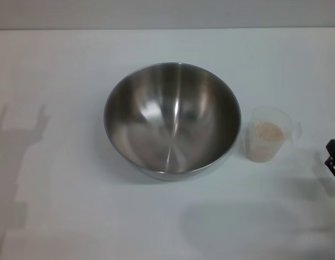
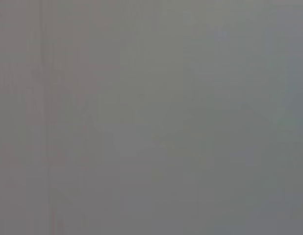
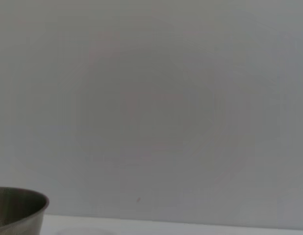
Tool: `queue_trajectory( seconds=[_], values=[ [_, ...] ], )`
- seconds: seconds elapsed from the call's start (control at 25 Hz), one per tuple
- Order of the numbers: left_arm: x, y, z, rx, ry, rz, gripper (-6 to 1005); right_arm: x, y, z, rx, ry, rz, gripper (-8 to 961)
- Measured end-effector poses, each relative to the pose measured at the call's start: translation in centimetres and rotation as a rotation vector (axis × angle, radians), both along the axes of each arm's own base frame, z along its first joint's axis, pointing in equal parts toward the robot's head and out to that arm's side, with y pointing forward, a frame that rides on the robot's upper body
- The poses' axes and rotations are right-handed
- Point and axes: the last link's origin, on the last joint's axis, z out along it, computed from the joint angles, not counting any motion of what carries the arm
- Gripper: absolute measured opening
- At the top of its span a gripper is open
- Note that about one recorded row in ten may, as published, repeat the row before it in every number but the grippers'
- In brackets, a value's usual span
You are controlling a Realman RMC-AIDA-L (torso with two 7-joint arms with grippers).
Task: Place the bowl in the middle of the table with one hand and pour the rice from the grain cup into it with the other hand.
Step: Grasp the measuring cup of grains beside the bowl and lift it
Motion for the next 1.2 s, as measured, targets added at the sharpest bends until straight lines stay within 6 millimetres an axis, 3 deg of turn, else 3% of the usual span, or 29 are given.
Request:
queue_trajectory(
  seconds=[0.24, 1.2],
  values=[
    [0.0, -0.2, -0.3, -0.015, 0.005, -0.002, 863, -0.2, 1.4, -0.6, -0.035, 0.000, 0.001, 839],
    [-0.2, 0.1, -0.7, -0.043, 0.000, 0.020, 863, -0.6, 3.4, -2.3, -0.143, -0.024, 0.003, 838]
  ],
)
